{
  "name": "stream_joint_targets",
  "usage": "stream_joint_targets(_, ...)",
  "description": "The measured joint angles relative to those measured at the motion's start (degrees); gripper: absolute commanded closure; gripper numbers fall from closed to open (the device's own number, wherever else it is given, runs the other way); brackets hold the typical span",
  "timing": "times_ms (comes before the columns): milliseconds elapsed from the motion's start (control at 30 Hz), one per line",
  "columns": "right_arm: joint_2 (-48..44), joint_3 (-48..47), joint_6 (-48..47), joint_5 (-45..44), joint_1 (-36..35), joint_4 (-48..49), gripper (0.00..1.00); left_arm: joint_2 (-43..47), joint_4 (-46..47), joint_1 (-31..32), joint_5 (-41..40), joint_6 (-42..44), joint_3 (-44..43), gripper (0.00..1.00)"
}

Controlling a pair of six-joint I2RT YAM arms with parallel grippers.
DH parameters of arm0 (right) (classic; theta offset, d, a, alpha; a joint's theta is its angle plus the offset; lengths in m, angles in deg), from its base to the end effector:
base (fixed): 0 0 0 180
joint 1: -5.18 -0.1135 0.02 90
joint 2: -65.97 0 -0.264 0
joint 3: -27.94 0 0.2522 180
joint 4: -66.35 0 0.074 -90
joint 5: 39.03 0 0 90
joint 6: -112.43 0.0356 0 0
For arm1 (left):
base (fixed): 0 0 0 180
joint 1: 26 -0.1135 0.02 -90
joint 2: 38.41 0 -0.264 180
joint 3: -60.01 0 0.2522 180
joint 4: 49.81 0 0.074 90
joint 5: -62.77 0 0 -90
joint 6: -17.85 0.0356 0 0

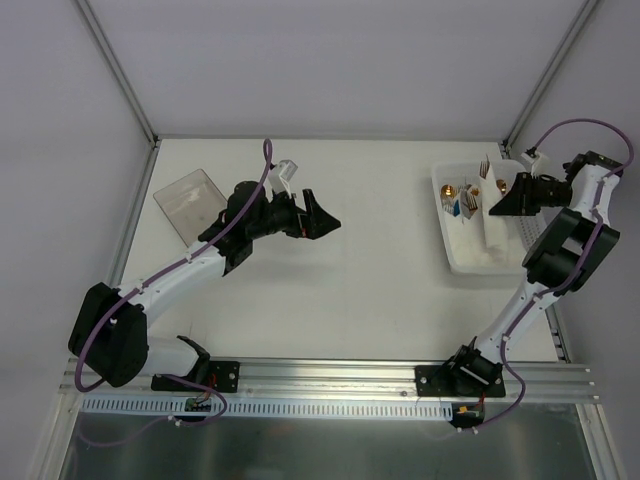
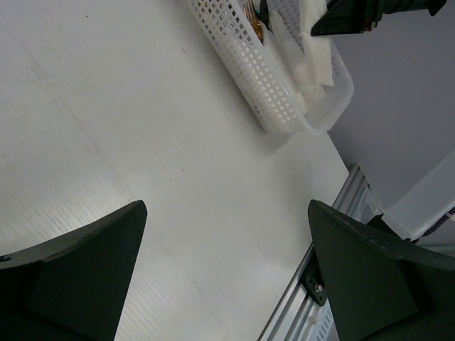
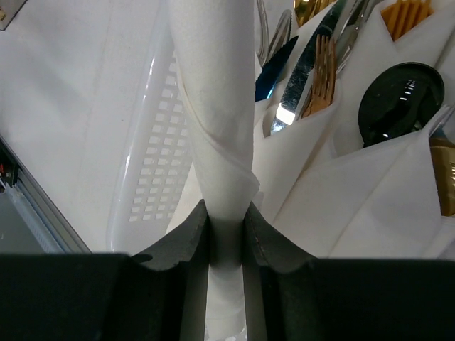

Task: Place the utensils on the paper napkin and roll it up

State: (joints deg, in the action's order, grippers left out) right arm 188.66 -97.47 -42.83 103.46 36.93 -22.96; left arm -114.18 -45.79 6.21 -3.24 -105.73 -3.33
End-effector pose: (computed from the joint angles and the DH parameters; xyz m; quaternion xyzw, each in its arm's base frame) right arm 0.3722 -0.1971 0.2521 -0.2710 0.8547 0.2729 0.3488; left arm 0.2518 -0.1758 0.2995 0.1269 0.7421 -0.4792 0.4512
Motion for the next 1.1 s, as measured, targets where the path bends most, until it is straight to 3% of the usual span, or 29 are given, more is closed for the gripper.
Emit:
stream_joint_targets(533, -0.4, 8.2, 3.3, 4.0, -5.8, 0.0, 1.00, 0.0, 0.4, 0.0, -0.1, -0.1, 1.2, 0.01)
stream_joint_targets(1100, 1.8, 12.6, 2.2, 4.4, -5.9, 0.2, 1.00, 0.1, 0.3, 0.0, -0.1, -0.2, 1.8, 0.01)
